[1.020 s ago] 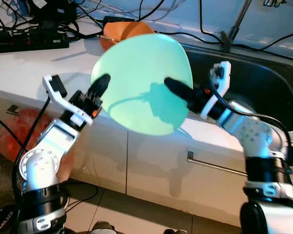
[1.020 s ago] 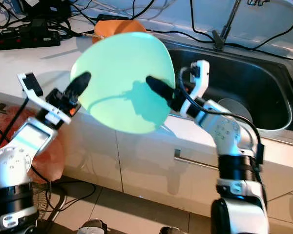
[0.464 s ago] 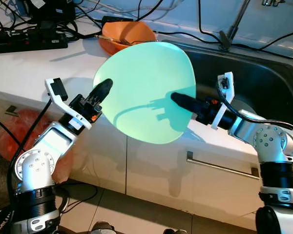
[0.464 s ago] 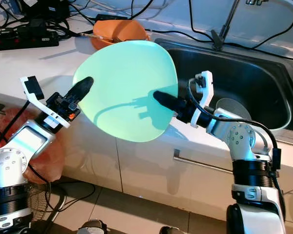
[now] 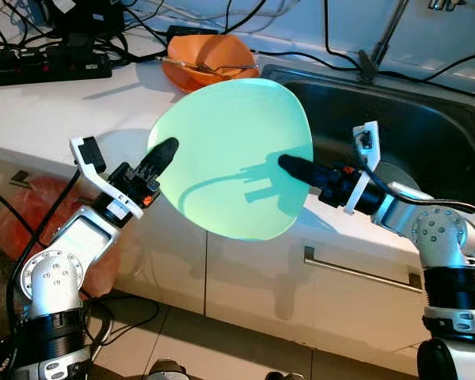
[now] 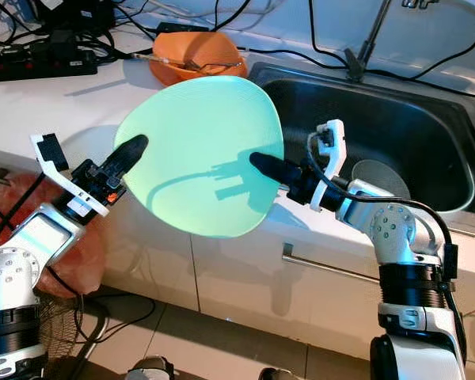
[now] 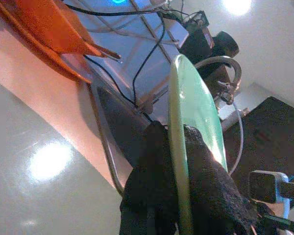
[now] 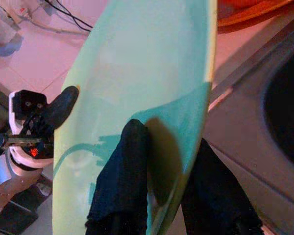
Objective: Kitchen organization
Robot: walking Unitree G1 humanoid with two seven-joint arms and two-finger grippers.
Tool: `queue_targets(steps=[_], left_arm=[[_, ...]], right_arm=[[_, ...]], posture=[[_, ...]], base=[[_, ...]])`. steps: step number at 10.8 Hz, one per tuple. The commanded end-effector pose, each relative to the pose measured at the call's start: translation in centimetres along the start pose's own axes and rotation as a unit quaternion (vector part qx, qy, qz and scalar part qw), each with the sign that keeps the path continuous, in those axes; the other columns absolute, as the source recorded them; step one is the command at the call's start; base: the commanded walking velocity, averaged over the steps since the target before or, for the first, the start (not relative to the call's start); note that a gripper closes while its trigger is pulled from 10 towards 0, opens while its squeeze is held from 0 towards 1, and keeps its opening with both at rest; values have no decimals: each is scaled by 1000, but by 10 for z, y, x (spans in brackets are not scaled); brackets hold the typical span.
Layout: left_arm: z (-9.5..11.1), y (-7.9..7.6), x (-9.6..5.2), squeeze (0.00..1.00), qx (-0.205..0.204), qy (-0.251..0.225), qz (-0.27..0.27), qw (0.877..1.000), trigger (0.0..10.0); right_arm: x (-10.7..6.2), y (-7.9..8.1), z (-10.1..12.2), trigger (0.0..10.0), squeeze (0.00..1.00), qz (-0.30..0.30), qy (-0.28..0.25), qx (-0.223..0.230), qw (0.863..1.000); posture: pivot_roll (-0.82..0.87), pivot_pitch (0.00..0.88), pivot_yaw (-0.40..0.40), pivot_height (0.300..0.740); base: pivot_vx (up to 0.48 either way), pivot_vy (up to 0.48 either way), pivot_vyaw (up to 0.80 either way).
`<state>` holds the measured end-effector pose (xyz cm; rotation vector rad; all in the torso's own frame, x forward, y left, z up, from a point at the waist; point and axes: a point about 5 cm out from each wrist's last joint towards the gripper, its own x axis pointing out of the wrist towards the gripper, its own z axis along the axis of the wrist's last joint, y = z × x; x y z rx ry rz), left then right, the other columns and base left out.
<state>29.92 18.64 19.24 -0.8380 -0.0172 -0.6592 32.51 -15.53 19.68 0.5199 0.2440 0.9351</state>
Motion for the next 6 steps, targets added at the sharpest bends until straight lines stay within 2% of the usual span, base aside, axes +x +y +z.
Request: queue_targets(steps=[1,3,4,5,6], left_arm=[[-8,-10,7,0,9,30,-33,999,0],[-12,-8,6,0,11,41,-34,999,0],[-13,-6,7,1000,26,52,-26,998,5137],[-13,-2,7,1000,41,53,-10,998,10000],[-13,1,7,1000,48,53,-1,997,10000]], right_arm=[[-1,-1,-4,0,0,-19,16,-15,1000],[-1,-2,-7,0,0,-21,15,-12,1000],[0,-3,-7,0,0,-23,10,-9,1000],[1,-4,-8,0,0,-28,8,-7,1000],[1,-5,-9,0,0,-34,5,-5,999]], posture=[[182,107,-42,740],[181,107,-40,740],[181,107,-40,740],[182,106,-39,740],[182,107,-37,740]], base=[[0,0,0],[0,0,0],[0,0,0],[0,0,0],[0,0,0]])
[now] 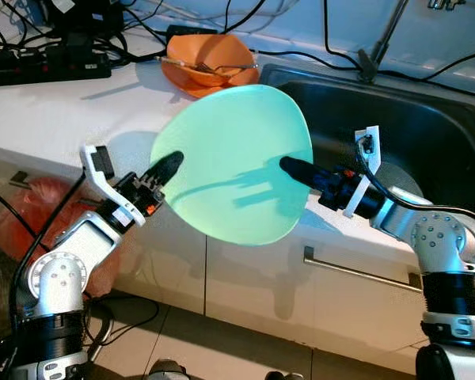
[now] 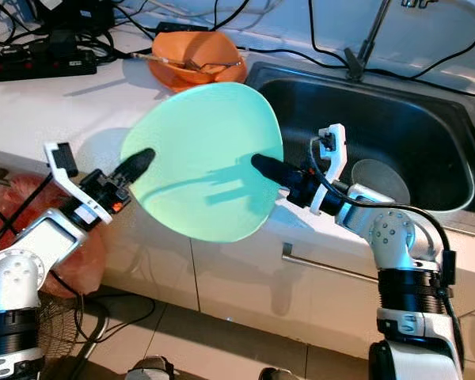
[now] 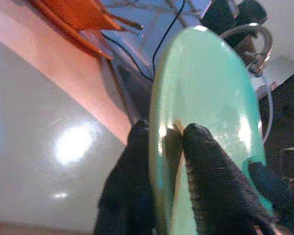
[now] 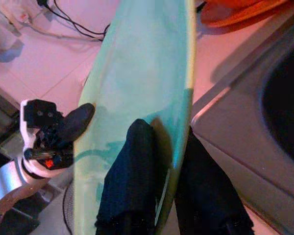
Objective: Kitchen organization
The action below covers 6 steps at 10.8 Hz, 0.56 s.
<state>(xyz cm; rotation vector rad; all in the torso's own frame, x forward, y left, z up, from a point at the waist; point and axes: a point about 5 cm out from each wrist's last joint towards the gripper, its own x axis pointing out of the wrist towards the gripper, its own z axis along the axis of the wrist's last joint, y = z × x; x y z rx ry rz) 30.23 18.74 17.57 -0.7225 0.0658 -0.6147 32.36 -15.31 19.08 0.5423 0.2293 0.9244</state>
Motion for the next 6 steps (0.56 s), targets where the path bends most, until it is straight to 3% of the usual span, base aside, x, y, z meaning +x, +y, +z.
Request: queue_targets(steps=[1,4,6], left_arm=[[-1,-12,8,1000,10,9,-38,999,10000],[1,1,7,1000,31,-4,8,999,10000],[4,1,5,1000,35,-12,15,999,10000]], right_arm=[[0,-5,-3,0,0,-36,15,-10,999],[1,-12,-3,0,0,-73,2,-3,997],[3,-17,0,0,0,-104,-16,-2,994]], posture=[[183,108,-36,740],[180,112,-41,740],[181,113,-44,740]], base=[[0,0,0],[0,0,0],[0,0,0]])
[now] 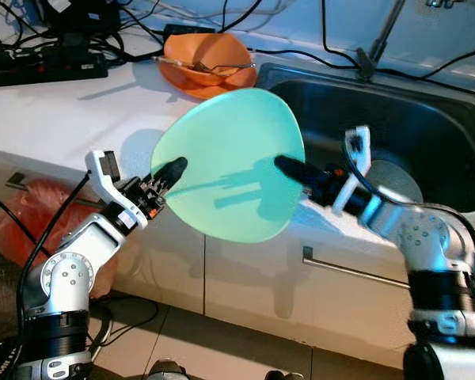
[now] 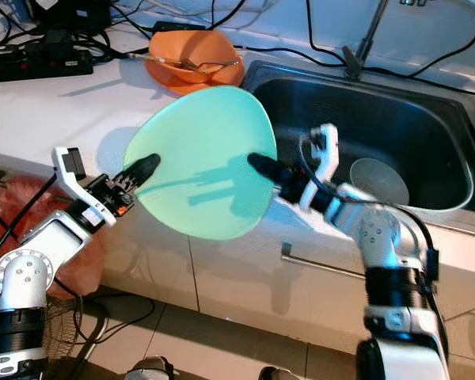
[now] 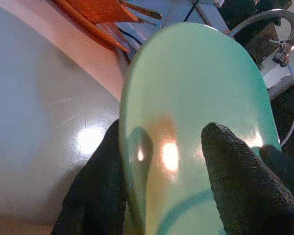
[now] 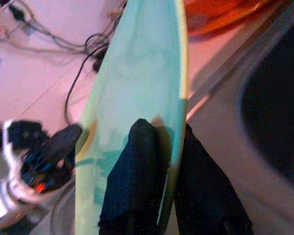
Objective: Kitchen organization
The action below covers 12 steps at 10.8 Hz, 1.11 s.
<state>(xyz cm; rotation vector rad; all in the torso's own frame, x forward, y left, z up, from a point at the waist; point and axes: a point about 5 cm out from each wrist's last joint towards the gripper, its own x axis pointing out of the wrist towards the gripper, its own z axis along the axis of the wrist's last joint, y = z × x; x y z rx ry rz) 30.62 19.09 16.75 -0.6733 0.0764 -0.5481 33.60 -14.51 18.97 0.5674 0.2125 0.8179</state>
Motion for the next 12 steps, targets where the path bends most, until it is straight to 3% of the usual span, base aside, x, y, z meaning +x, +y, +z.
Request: queue_targets(steps=[1,4,6,7,9,12], left_arm=[[9,-10,-2,1000,30,-15,-17,999,10000],[9,-12,-16,1000,68,-7,-10,998,10000],[9,-21,-11,1000,95,-4,-21,995,10000],[7,-26,-7,1000,139,7,-18,990,10000],[3,-34,-1,1000,195,35,-29,980,10000],[4,-48,15,1000,267,41,-55,961,10000]], right_arm=[[-8,-18,4,0,0,-87,-14,-13,996],[-5,-36,8,0,0,-175,-71,14,982],[-4,-47,13,0,0,-227,-104,33,968],[-7,-54,14,0,0,-264,-122,42,956],[-9,-60,14,0,0,-293,-133,42,946],[-21,-74,18,0,0,-381,-140,-23,913]], posture=[[179,115,-41,740],[191,117,-48,740],[194,116,-48,740],[194,116,-47,740],[192,117,-44,740],[187,116,-42,740]], base=[[0,0,0],[0,0,0],[0,0,0],[0,0,0],[0,0,0],[0,0,0]])
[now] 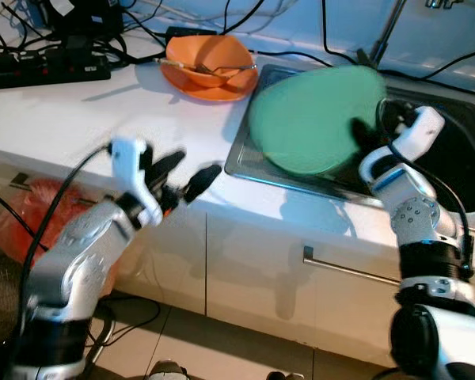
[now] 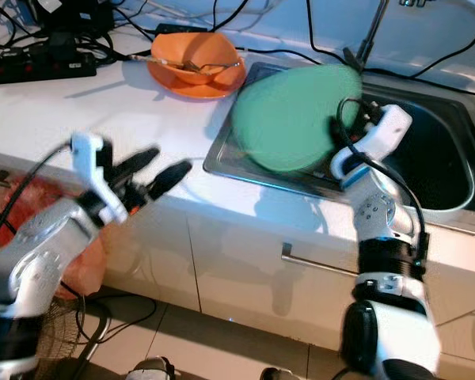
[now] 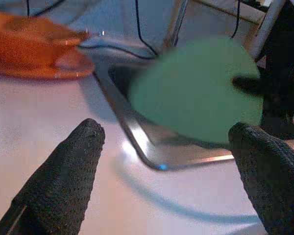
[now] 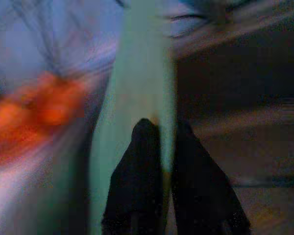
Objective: Kitchen organization
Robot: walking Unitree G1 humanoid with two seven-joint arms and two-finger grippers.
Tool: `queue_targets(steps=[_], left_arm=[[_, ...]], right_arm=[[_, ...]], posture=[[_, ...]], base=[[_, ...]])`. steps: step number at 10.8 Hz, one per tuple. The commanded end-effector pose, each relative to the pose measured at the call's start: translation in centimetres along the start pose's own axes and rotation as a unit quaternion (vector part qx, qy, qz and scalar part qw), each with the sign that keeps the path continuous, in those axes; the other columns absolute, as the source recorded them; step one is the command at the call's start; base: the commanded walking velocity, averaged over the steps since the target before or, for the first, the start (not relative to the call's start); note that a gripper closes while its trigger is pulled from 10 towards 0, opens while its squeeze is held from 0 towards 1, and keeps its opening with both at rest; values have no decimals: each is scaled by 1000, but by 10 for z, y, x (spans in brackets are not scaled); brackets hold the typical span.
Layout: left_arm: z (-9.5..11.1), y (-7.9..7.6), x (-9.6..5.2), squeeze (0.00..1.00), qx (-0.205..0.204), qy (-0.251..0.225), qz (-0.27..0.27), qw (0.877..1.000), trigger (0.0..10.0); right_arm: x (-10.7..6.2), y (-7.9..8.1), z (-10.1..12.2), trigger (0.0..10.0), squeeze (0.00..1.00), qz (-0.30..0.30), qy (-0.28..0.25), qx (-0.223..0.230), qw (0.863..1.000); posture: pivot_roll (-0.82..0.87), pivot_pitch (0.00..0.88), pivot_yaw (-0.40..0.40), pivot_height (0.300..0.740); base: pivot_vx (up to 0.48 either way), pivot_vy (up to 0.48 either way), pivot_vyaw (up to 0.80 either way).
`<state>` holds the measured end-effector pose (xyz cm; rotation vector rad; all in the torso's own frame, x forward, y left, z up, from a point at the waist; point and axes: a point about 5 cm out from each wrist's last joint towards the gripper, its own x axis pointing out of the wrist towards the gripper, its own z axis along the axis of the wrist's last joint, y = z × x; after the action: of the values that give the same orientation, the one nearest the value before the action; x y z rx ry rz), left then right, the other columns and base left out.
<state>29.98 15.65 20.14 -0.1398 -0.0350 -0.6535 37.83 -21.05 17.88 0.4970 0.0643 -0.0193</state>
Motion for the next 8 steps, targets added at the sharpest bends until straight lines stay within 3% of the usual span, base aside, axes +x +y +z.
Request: queue_targets(steps=[1,2,8], left_arm=[[1,-4,7,1000,18,0,-3,1000,10000],[1,-5,14,0,37,2,-2,999,10000],[-2,-8,43,0,81,31,-39,995,10000]], right_arm=[[-2,-8,-14,0,0,-22,24,-18,999],[-1,-9,-12,0,0,-33,11,-36,999],[1,-33,-25,0,0,-112,29,-105,988]], posture=[[184,114,-41,740],[182,111,-39,740],[180,109,-9,740]], base=[[0,0,0],[0,0,0],[0,0,0]])
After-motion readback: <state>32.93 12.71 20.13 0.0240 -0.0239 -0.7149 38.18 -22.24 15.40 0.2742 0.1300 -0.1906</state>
